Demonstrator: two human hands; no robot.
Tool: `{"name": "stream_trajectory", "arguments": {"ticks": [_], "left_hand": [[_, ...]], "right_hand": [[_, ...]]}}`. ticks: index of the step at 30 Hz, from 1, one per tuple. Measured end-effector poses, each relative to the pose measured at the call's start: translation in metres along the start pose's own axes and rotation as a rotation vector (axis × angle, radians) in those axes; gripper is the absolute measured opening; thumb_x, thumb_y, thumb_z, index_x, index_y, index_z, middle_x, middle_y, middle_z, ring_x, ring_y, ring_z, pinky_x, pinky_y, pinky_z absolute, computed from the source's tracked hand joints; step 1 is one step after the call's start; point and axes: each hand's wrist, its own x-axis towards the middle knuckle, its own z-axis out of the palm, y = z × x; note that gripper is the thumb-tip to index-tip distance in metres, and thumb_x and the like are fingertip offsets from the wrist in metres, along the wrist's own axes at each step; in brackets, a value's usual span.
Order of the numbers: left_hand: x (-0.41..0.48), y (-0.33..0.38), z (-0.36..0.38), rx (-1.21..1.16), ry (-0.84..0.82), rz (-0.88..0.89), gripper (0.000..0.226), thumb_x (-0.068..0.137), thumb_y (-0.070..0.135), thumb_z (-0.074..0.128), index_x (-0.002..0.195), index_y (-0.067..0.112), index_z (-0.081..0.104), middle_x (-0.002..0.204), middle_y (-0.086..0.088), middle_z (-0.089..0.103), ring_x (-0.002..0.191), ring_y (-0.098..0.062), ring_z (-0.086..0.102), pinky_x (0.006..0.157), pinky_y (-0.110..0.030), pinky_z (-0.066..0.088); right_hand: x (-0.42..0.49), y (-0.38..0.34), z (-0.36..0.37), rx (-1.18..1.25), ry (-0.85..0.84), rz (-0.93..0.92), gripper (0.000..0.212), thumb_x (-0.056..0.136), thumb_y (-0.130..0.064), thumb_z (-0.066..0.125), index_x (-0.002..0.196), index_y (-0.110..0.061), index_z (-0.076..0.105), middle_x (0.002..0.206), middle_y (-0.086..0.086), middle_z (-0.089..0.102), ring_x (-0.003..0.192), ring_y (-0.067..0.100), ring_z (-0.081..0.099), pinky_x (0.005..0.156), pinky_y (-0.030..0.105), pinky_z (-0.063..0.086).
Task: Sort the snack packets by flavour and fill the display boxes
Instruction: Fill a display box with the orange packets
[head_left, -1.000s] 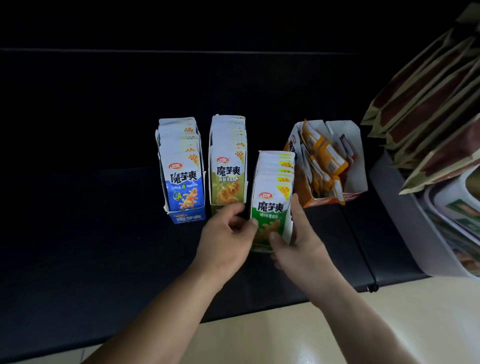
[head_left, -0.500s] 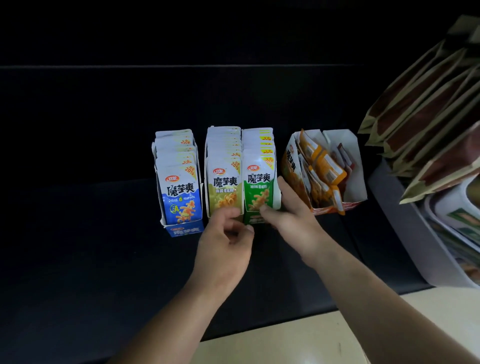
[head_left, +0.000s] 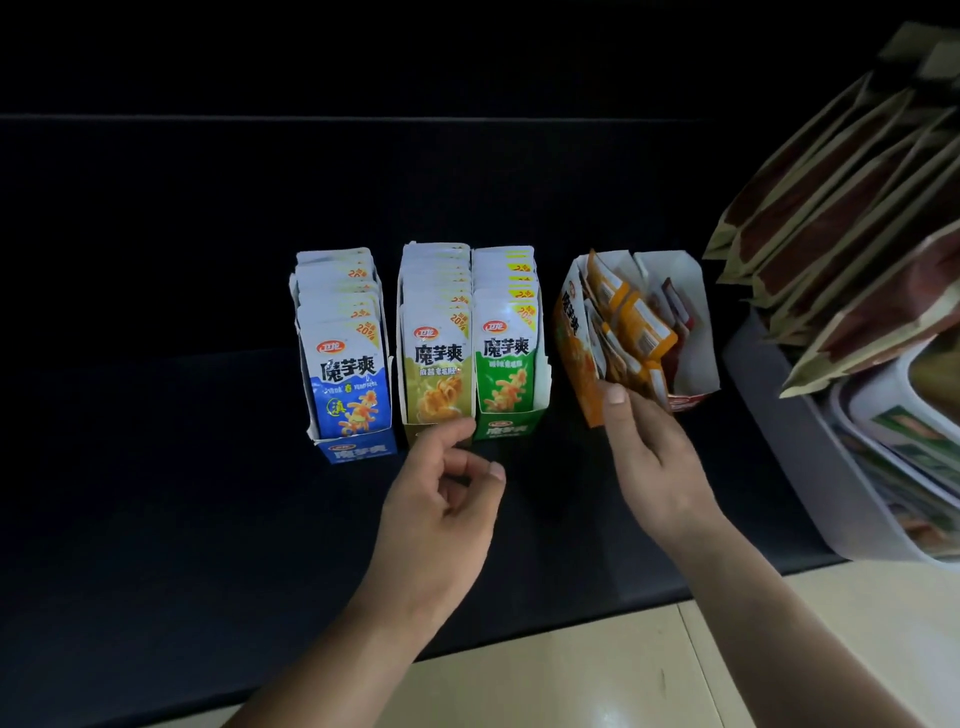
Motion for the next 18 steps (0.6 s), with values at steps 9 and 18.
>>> {"name": "stream_trajectory", "arguments": {"ticks": [9, 18], "left_hand": [[-0.011, -0.005, 0.003, 0.009, -0.068, -0.023, 0.037, 0.097, 0.023, 0.069, 0.13, 0.037, 0.059, 0.097, 0.015, 0.071, 0.086, -0.022, 0.069, 0.079, -0.036, 0.062], [-0.04, -0.018, 0.01, 0.155, -0.225, 0.043, 0.041, 0.088, 0.023, 0.08, 0.118, 0.045, 0.064, 0.109, 0.018, 0.067, 0.095, -0.01, 0.066, 0.072, -0.027, 0.055]], "right_hand": [[-0.008, 0.008, 0.001, -0.086, -0.085, -0.051, 0.055, 0.099, -0.077, 0.021, 0.141, -0.053, 0.049, 0.137, -0.031, 0.045, 0.135, -0.001, 0.039, 0.109, 0.034, 0.039], [-0.104, 0.01, 0.007, 0.085, -0.186, -0.119, 0.063, 0.095, -0.082, 0.03, 0.112, -0.034, 0.067, 0.082, 0.011, 0.07, 0.077, 0.025, 0.069, 0.07, 0.055, 0.055]]}}
